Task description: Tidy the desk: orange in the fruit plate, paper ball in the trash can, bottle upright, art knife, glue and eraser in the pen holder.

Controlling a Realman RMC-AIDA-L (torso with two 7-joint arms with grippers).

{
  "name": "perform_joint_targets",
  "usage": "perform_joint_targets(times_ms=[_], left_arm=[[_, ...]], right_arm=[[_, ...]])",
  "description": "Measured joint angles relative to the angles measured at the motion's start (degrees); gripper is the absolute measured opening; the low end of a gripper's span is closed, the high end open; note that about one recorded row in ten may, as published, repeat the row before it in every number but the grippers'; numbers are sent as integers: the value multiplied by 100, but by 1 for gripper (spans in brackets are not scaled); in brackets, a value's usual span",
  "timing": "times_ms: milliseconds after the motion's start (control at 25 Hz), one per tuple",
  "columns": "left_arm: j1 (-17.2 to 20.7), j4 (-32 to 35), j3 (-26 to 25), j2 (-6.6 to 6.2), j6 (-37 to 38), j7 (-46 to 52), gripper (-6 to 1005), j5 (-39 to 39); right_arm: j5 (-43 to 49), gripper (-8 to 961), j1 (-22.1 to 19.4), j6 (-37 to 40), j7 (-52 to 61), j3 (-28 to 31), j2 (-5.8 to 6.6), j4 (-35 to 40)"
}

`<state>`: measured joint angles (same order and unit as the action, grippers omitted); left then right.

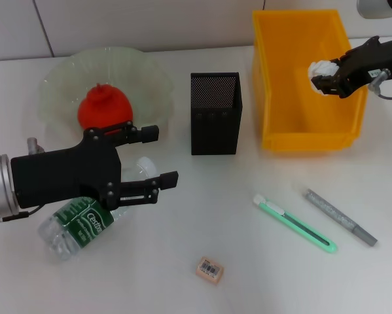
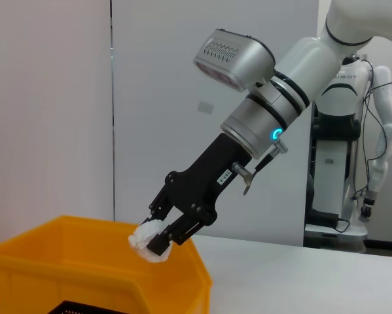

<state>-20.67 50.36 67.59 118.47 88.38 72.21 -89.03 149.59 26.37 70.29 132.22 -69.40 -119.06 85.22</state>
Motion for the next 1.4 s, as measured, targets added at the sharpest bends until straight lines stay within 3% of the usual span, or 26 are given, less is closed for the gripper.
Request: perform_joint_targets(times_ms=[400, 800, 920, 1200, 1400], left_arm=[[4, -35, 0, 0, 4, -11, 804, 0], [10, -35, -2, -9, 4, -14, 804, 0], [22, -35, -3, -9, 4, -15, 804, 0], [37, -102, 0, -9, 14, -85, 804, -1], [23, -208, 0, -7, 19, -85, 804, 0]], right_arm=[[-93, 367, -14, -630, -227, 8, -13, -350], [-439, 573, -33, -965, -437, 93, -14, -514], [-602, 721, -58, -1061, -448, 104, -11, -594], [-1033, 721, -161, -1324, -523, 264, -5, -641], [-2332, 721, -303, -1164, -1499, 708, -3, -746]])
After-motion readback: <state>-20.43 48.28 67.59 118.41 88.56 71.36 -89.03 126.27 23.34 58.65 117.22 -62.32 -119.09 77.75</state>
